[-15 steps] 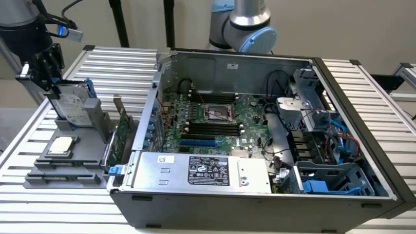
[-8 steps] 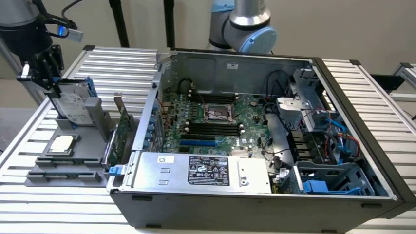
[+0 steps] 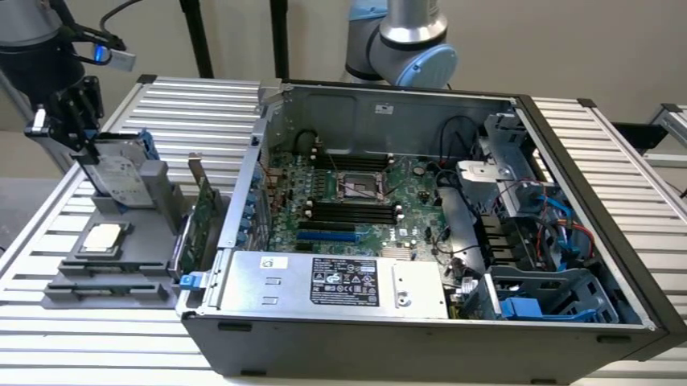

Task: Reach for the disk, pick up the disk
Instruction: 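Pick up the disk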

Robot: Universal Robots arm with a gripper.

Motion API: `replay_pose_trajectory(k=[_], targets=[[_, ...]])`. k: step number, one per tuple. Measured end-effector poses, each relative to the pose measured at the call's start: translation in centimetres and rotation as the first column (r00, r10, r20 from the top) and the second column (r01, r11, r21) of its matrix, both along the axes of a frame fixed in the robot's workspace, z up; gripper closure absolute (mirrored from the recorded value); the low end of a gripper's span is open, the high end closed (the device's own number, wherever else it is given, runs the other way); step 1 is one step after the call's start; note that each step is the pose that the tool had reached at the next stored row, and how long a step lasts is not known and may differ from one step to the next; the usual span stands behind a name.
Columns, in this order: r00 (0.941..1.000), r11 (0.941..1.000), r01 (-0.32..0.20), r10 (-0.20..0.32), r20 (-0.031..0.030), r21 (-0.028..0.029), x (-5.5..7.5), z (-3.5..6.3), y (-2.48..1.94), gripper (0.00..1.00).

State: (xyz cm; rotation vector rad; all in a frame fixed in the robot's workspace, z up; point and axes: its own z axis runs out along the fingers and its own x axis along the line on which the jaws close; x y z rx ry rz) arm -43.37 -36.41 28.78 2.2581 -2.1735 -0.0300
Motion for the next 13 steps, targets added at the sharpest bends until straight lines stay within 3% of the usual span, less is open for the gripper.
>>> replay_pose_trajectory(k=[13], targets=[[1.0000,1.0000,0.000,0.000,0.0001,0.0001,0.00,0.00,-0.02,0.67]])
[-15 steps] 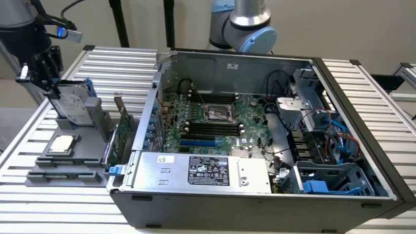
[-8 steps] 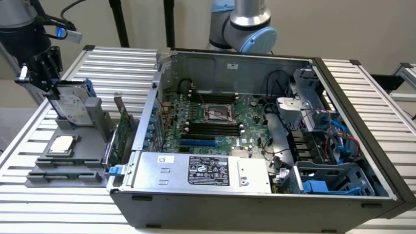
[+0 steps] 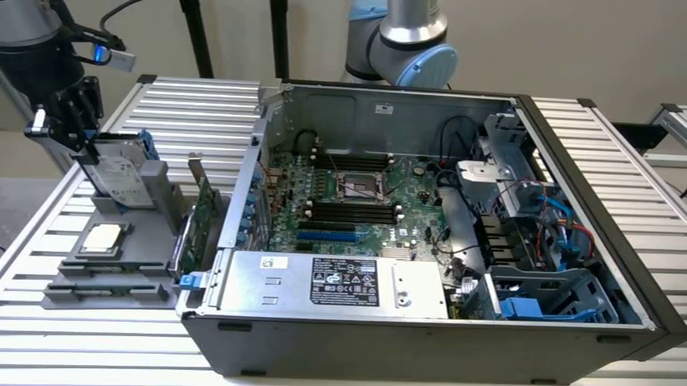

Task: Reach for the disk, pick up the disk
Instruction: 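Pick up the disk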

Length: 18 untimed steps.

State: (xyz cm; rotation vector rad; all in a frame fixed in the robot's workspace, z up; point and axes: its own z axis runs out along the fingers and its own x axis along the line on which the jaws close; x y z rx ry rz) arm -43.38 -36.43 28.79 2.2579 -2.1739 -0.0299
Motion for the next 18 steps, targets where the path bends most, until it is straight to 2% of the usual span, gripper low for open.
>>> replay_pose_trajectory(k=[3,8,18], targets=[[1.0000,1.0000,0.000,0.000,0.0002,0.0000,0.0,0.23,0.00,0.67],[1.0000,1.0000,0.000,0.000,0.0001,0.0001,0.0,1.43,0.01,0.67],[1.0000,1.0000,0.000,0.000,-0.0001,0.0000,0.3,5.82,-0.09,0.67]])
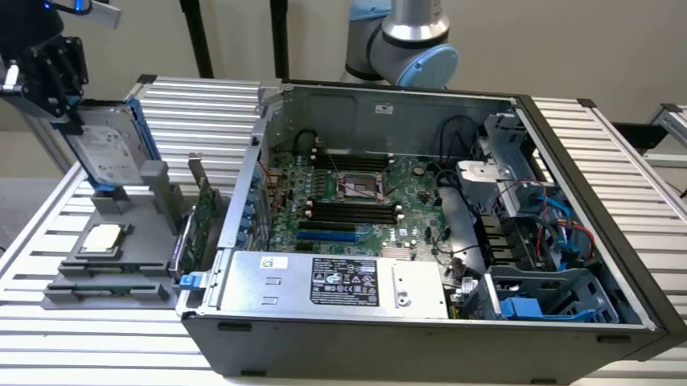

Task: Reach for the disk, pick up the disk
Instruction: 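Pick up the disk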

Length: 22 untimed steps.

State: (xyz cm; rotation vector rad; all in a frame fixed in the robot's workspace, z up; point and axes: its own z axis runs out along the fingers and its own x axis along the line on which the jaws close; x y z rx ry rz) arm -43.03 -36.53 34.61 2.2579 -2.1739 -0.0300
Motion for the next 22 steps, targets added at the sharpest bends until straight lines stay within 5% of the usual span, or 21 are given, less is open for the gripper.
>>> replay_pose_trajectory(k=[12,22], targets=[[1.0000,1.0000,-0.001,0.001,0.0000,0.0019,1.5,5.47,-0.96,0.67],[1.0000,0.9998,-0.002,0.002,0.0001,0.0175,4.9,9.11,-1.71,0.67]])
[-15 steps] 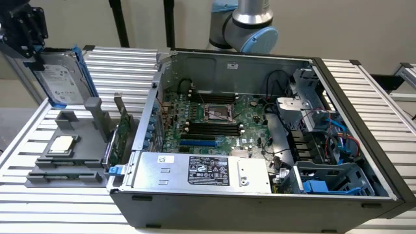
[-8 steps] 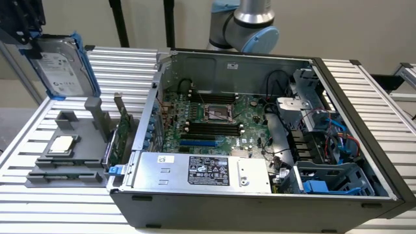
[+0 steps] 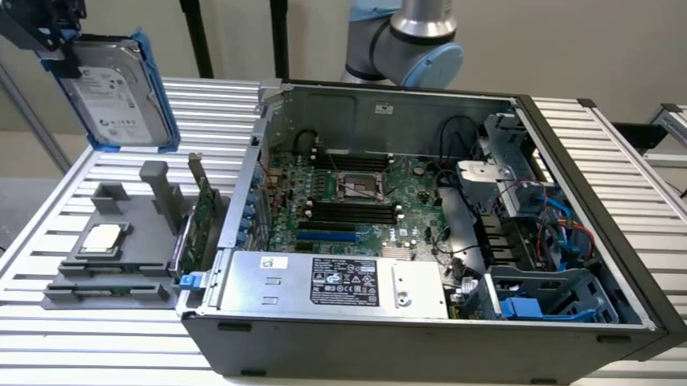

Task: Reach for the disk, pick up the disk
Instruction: 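Pick up the disk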

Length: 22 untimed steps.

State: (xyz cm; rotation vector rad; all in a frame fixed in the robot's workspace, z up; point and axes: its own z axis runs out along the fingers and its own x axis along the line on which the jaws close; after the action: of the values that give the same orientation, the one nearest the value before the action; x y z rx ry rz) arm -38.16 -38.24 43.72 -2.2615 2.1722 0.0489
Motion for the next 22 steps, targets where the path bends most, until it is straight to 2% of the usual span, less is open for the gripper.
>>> replay_pose_trajectory(k=[4,5,13,18,22], targets=[[1.0000,1.0000,0.000,0.000,0.0000,0.0068,1.7,1.29,-0.33,0.67],[1.0000,1.0000,0.000,0.000,-0.0001,0.0097,2.6,1.93,-0.52,0.67],[1.0000,0.9997,0.000,0.000,0.0000,0.0225,6.2,4.36,-1.38,0.67],[1.0000,0.9995,0.000,0.000,0.0001,0.0307,8.5,5.25,-2.04,0.67],[1.0000,0.9994,0.000,0.000,-0.0001,0.0336,10.1,5.41,-2.60,0.67]])
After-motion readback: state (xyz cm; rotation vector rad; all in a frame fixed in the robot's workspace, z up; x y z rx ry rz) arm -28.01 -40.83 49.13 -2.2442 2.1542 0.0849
